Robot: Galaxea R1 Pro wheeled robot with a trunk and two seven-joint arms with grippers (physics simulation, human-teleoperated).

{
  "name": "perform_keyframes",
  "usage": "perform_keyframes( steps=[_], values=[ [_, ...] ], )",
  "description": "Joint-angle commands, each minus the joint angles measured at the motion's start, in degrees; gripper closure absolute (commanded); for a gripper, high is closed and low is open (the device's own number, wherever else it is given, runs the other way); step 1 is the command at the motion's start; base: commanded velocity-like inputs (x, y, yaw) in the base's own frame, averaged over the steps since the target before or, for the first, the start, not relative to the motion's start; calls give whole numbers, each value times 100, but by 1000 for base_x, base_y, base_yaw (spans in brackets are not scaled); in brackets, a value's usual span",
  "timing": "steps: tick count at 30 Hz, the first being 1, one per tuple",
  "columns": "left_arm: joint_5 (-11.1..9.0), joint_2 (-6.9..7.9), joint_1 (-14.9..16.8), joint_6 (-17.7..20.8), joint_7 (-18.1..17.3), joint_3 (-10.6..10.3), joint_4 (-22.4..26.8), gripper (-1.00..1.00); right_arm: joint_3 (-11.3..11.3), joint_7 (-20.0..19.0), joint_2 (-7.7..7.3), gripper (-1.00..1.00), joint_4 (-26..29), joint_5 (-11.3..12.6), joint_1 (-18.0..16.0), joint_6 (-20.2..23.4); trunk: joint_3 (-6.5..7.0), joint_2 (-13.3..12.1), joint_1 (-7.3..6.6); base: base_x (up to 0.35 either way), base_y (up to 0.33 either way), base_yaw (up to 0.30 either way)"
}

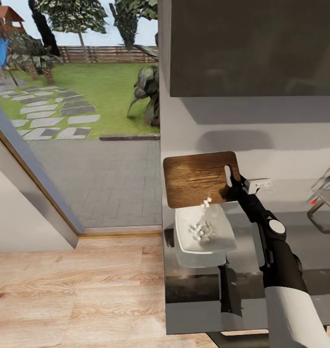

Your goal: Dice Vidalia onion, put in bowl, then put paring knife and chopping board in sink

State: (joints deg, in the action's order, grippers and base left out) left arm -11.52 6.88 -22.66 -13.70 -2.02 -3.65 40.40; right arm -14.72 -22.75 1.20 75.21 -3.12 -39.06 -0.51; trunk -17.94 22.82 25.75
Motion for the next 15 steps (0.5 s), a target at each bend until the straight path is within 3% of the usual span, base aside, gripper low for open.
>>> perform_keyframes(
  steps=[1,11,15],
  values=[
    [-61,7,-1,-10,-11,-21,7,-100,-22,-45,9,100,3,-30,-6,-4,-9,10,3,0,0,0],
    [-61,7,-1,-17,-17,-21,-5,-100,-16,11,14,100,31,-64,-6,95,-9,10,3,0,0,0],
    [-61,7,-1,-19,-18,-21,-19,-100,-29,63,13,100,233,-74,-6,1019,-9,10,3,0,0,0]
  ],
)
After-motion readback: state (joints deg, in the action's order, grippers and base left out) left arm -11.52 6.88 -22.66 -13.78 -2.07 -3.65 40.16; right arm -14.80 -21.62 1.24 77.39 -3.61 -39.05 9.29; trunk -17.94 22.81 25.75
